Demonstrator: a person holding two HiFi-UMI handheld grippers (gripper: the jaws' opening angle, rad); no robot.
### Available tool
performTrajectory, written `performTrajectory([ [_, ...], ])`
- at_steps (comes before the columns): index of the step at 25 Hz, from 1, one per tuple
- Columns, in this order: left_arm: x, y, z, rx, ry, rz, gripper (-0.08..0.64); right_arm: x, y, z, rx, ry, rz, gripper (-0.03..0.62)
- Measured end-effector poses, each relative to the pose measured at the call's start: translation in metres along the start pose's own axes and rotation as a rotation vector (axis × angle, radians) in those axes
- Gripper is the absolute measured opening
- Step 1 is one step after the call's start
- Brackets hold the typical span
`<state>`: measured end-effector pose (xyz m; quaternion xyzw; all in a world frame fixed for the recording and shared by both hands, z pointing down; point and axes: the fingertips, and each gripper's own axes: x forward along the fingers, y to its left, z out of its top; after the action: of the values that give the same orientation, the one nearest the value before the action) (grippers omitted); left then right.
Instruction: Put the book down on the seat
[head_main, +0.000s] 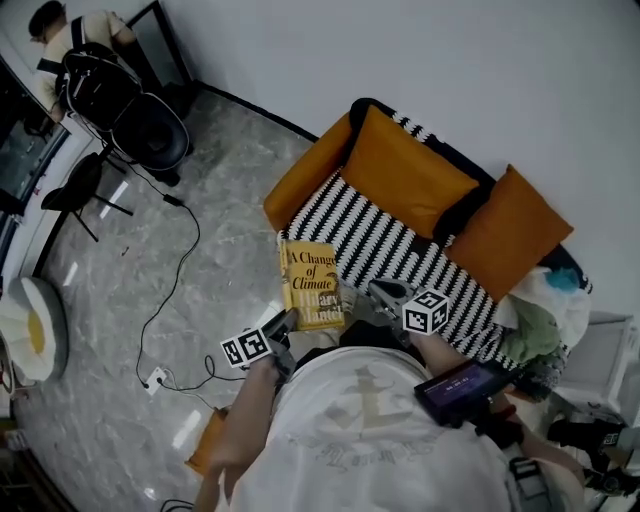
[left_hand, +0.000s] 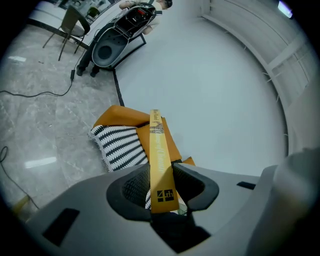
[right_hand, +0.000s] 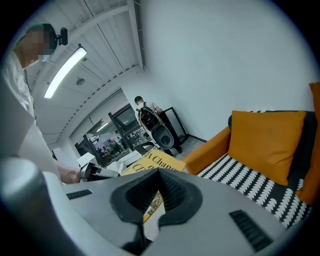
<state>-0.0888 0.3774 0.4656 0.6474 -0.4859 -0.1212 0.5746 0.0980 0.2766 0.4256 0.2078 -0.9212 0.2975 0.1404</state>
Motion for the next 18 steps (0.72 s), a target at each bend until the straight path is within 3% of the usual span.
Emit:
performTrajectory([
  [10,0.034,0.012,0.052,-0.027,-0.006,0.074,0.150,0.050,-0.045,0.040,0.018,0.017,0.047,0.014],
  [18,0.094,0.004,0.099,0.014,0.019,0.133,0.150,0.070,-0.111,0.067,0.059,0.026,0.066,0.014],
])
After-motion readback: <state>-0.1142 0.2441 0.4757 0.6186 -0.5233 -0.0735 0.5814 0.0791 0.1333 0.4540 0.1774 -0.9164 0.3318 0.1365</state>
